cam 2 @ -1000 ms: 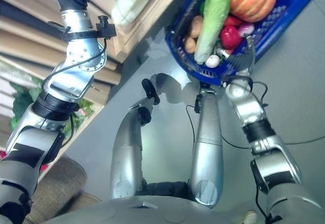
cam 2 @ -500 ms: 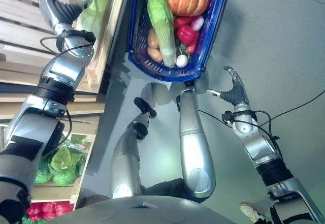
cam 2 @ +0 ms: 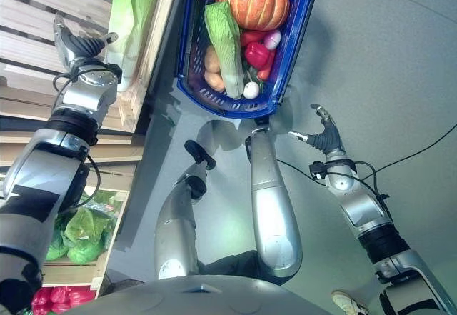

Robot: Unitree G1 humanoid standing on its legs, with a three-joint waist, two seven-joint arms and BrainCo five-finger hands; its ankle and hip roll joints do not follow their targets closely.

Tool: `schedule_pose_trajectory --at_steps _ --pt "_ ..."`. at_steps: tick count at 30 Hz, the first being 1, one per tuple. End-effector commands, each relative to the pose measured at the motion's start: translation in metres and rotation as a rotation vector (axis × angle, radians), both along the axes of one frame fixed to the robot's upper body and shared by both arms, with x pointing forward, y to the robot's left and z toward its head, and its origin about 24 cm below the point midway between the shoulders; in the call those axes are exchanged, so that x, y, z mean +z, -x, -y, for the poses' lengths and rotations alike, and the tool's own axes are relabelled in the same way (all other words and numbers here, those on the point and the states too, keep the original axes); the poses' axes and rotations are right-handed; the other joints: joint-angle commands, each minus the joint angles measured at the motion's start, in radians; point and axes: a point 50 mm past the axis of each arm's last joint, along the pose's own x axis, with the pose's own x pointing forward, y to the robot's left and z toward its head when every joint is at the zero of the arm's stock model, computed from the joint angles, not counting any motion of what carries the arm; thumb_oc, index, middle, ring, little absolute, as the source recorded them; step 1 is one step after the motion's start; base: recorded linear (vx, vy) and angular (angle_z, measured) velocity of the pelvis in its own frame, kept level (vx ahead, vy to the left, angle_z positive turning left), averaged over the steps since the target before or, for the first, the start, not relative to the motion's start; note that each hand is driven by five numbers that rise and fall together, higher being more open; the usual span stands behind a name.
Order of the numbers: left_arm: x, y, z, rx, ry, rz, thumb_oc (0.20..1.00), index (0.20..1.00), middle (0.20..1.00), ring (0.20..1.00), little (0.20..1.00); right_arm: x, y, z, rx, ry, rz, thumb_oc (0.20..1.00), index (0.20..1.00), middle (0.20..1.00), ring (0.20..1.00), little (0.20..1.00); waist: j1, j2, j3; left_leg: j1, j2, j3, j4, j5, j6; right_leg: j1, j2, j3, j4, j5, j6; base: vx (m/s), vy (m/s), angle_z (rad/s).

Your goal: Pick up fruits and vegetables into the basket

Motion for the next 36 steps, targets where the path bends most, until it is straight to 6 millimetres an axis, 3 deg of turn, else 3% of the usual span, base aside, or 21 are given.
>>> schedule_pose_trajectory --at_steps 1,16,25,36 --pt "-0.012 0.014 -0.042 0.060 0.067 -0.064 1.000 1.000 1.000 1.000 1.000 -0.015 0.008 -0.005 -0.011 -0.066 -0.046 1.000 1.000 1.000 1.000 1.000 -0.017 -0.061 -0.048 -0.079 0.023 0.010 0.190 -0.141 0.017 0.011 0.038 0.010 -0.034 -0.033 0.021 0.02 0.039 0.04" --pt "-0.041 0.016 -0.043 -0.034 0.071 -0.248 1.000 1.000 1.000 1.000 1.000 -0.013 0.004 0.005 -0.009 -0.064 -0.085 1.000 1.000 1.000 1.000 1.000 -0.038 -0.052 -0.048 -0.091 0.028 0.028 0.215 -0.156 0.022 -0.014 0.045 0.031 -0.009 -0.044 0.012 0.03 0.040 -0.02" --pt "-0.050 0.017 -0.045 0.006 -0.017 -0.379 1.000 1.000 1.000 1.000 1.000 -0.017 0.001 0.010 -0.025 -0.084 -0.087 1.000 1.000 1.000 1.000 1.000 -0.048 -0.053 -0.048 -0.112 0.036 0.029 0.219 -0.155 0.017 -0.041 0.054 0.039 0.003 -0.047 0.006 0.00 -0.007 -0.06" --pt "-0.064 0.019 -0.040 0.025 0.016 -0.526 1.000 1.000 1.000 1.000 1.000 -0.020 -0.007 0.008 -0.018 -0.126 -0.078 1.000 1.000 1.000 1.000 1.000 -0.050 -0.063 -0.048 -0.147 0.051 0.027 0.228 -0.153 0.010 -0.074 0.061 0.036 0.006 -0.040 0.006 -0.01 -0.026 -0.03"
